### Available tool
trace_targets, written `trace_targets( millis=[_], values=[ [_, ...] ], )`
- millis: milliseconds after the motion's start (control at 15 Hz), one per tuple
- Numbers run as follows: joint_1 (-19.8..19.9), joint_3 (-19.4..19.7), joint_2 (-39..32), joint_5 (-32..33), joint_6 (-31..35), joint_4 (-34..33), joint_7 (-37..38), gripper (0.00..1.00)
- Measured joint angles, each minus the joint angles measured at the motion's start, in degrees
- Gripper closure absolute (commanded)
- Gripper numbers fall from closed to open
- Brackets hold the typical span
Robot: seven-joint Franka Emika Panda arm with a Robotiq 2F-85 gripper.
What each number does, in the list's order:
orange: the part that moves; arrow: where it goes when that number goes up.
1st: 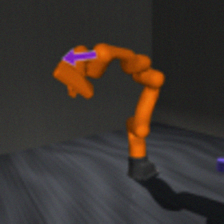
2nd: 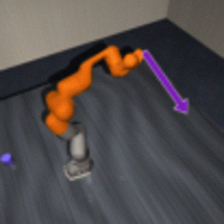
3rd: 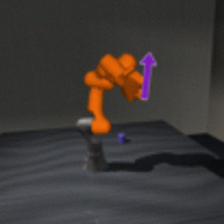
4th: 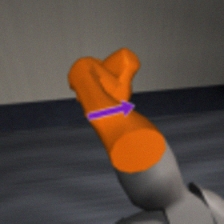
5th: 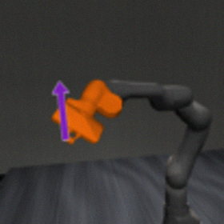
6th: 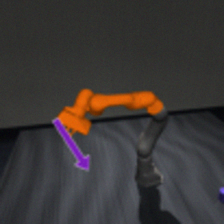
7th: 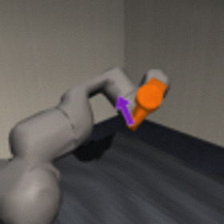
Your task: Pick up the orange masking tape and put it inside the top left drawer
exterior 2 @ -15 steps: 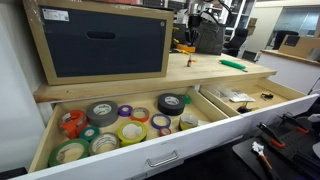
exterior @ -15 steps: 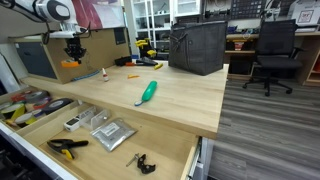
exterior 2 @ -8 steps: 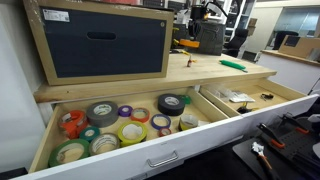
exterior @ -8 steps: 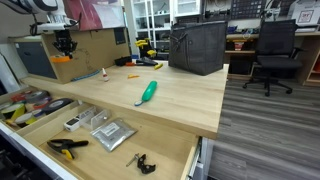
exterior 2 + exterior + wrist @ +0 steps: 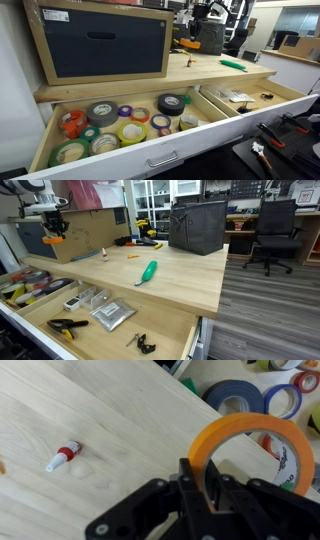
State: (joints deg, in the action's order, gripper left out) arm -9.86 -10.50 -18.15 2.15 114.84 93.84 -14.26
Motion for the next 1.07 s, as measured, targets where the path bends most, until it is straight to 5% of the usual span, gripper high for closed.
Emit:
trace_targets(
  millis=[467,600,800,1067],
  values=[
    [-1.0,-1.2,11.6,-1.2,5.1,16.1,2.2,0.96],
    [-1.3,-1.3,15.2,-3.0,5.2,21.6,3.5,0.57],
    [-0.9,-0.7,19.4,-5.7,5.4,24.9,6.0,0.35],
    [2.9,4.3,21.8,-5.7,6.9,20.1,6.9,0.06]
  ],
)
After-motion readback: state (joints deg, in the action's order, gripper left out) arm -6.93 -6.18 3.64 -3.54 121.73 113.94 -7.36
